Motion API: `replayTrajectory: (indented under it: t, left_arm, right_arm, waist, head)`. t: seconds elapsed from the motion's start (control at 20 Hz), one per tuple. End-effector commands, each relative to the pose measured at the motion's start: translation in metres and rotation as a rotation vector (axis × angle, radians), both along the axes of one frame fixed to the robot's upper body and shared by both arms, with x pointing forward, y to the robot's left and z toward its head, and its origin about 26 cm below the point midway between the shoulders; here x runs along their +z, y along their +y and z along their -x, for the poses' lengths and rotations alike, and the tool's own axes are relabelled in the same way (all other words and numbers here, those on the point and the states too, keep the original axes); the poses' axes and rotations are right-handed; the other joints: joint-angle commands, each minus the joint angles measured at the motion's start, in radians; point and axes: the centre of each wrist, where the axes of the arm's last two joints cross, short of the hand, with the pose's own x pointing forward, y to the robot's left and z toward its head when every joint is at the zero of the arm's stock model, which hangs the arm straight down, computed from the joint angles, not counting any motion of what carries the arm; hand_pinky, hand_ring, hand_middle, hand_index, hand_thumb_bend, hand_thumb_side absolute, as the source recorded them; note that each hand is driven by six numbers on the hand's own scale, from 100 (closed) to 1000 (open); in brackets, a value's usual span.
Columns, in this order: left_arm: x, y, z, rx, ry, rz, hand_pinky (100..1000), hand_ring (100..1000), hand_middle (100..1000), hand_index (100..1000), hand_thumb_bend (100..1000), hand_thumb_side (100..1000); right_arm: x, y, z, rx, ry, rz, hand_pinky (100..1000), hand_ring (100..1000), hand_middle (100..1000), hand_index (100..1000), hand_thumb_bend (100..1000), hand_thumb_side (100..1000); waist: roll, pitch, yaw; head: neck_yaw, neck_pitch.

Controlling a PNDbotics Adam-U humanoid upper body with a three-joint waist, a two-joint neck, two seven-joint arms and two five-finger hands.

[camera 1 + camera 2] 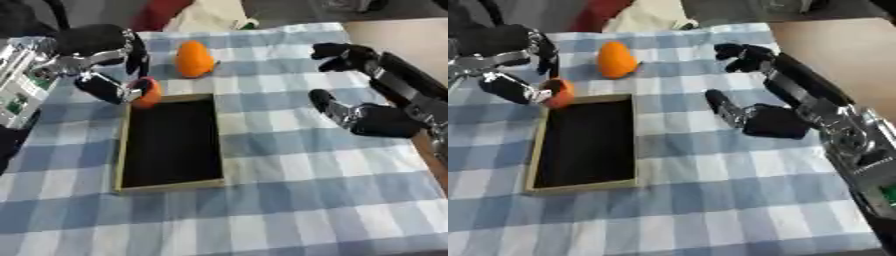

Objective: Pick up objects on the table and place them in the box.

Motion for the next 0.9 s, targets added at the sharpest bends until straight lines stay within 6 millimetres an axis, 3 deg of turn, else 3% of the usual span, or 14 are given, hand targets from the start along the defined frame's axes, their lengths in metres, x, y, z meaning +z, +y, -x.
replayTrajectory:
  t: [0.05, 0.1, 0.15, 0.2, 0.25, 0.3, 0.35, 0.5, 0.9]
  left_arm:
    - [0.005, 0.002, 0.004, -0.017, 0.034, -0.052, 719, 607, 531, 690, 100, 226]
    - [0.001, 0.001, 0.004, -0.022, 0.053, -0.060, 732, 637, 565, 720, 100, 240]
    - [-0.001, 0.000, 0.004, -0.025, 0.064, -0.063, 762, 701, 644, 787, 100, 346]
    - [-0.002, 0.000, 0.005, -0.026, 0.070, -0.062, 768, 710, 656, 797, 100, 359]
    - [-0.003, 0.000, 0.006, -0.021, 0.070, -0.064, 804, 759, 729, 861, 272, 552]
    - [-0.003, 0.002, 0.007, -0.015, 0.067, -0.061, 804, 759, 729, 861, 272, 552]
    - [-0.003, 0.005, 0.008, -0.003, 0.068, -0.049, 815, 767, 744, 878, 347, 633]
    - [0.002, 0.018, 0.014, 0.037, 0.055, 0.043, 832, 772, 757, 902, 373, 677]
    - [0.031, 0.043, 0.049, 0.051, -0.001, 0.415, 850, 752, 739, 911, 243, 706]
  right_arm:
    - [0.009, -0.005, 0.001, -0.011, -0.030, 0.015, 882, 844, 882, 1000, 229, 732]
    - [0.009, -0.004, 0.001, -0.010, -0.031, 0.014, 882, 844, 882, 1000, 229, 732]
    - [0.010, -0.004, 0.001, -0.010, -0.032, 0.012, 882, 844, 882, 1000, 229, 732]
    - [0.010, -0.004, 0.001, -0.010, -0.033, 0.012, 882, 844, 882, 1000, 229, 732]
    - [0.010, -0.004, 0.001, -0.012, -0.034, 0.012, 882, 845, 882, 1000, 229, 731]
    - [0.010, -0.005, 0.001, -0.013, -0.035, 0.013, 882, 845, 882, 1000, 229, 731]
    - [0.011, -0.005, 0.001, -0.016, -0.036, 0.015, 882, 845, 882, 1000, 229, 731]
    - [0.015, -0.007, 0.000, -0.022, -0.048, 0.025, 883, 846, 883, 1000, 230, 729]
    - [0.053, -0.010, -0.014, -0.044, -0.107, 0.142, 887, 852, 895, 1000, 244, 717]
  waist:
    - [-0.004, -0.020, 0.002]
    - [-0.004, -0.020, 0.002]
    - [-0.005, -0.020, 0.003]
    - [-0.006, -0.020, 0.004]
    - [-0.007, -0.019, 0.005]
    - [-0.008, -0.019, 0.005]
    - [-0.009, -0.018, 0.007]
    - [-0.012, -0.018, 0.015]
    - [-0.021, -0.014, 0.061]
  head:
    - [0.000, -0.010]
    - [0.000, -0.010]
    - [0.000, -0.011]
    - [-0.001, -0.011]
    - [-0.001, -0.012]
    - [-0.001, -0.012]
    - [-0.002, -0.012]
    - [-0.006, -0.014]
    - [-0.025, -0.020]
